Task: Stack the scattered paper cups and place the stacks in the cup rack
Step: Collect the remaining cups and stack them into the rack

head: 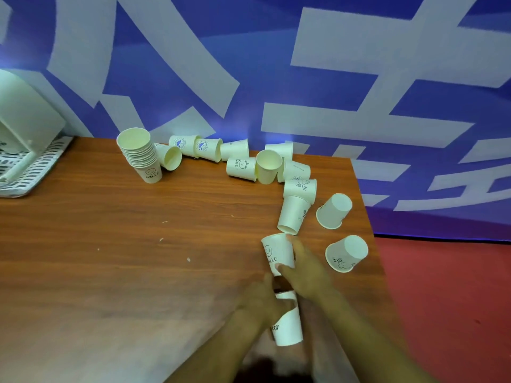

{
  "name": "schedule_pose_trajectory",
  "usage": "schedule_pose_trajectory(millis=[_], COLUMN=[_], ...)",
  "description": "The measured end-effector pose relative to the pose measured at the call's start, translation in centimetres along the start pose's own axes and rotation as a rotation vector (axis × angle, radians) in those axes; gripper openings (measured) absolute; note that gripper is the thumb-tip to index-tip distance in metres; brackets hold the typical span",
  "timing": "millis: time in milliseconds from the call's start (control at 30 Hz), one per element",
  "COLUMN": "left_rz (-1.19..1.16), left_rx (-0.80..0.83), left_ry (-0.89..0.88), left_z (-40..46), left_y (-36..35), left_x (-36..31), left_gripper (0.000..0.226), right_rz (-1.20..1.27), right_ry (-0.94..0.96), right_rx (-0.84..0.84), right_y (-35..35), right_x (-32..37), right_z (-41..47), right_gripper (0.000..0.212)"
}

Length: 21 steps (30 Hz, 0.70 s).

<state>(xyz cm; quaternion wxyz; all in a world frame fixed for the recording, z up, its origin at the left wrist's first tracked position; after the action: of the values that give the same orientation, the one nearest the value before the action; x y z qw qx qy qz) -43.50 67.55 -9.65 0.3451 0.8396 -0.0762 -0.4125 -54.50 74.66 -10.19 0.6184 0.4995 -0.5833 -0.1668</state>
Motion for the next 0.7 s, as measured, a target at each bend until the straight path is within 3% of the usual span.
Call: schedule_pose_trajectory(millis=[233,400,700], left_rz=[-0.033,0.033,0.078], left_rx=[0.037,0.045,-0.154], left_ry=[0.075,0.105,-0.027], left_z=[0.4,0.4,2.2], left_y=[1.4,5.4,18.9], left_x=[1.4,3.8,6.0], left_gripper=[0.044,0.053,0.075], right_rz=[0.083,0.115,0.174], right_ry=[-0.031,-0.009,0.065], right_rx=[0.002,-0.026,-0.139], right_y=[-0.5,0.3,0.8], right_x=[0.5,1.8,11.8], right_z=[0.5,0.0,-1.4], right_gripper=[0.067,0.08,0.099])
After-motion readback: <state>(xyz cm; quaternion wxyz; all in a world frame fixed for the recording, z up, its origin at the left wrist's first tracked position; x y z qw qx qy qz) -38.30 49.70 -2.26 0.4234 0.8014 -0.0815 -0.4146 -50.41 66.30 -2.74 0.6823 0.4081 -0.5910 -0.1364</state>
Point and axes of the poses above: each hand's wrist, its own z-axis towards the middle knuckle, its own y-axis out of the back of the hand, x = y × z, the point moved 6 cm from there along z, towards the middle knuckle, and after that the axes turned 15 degrees about -x, right-handed, at the moved point
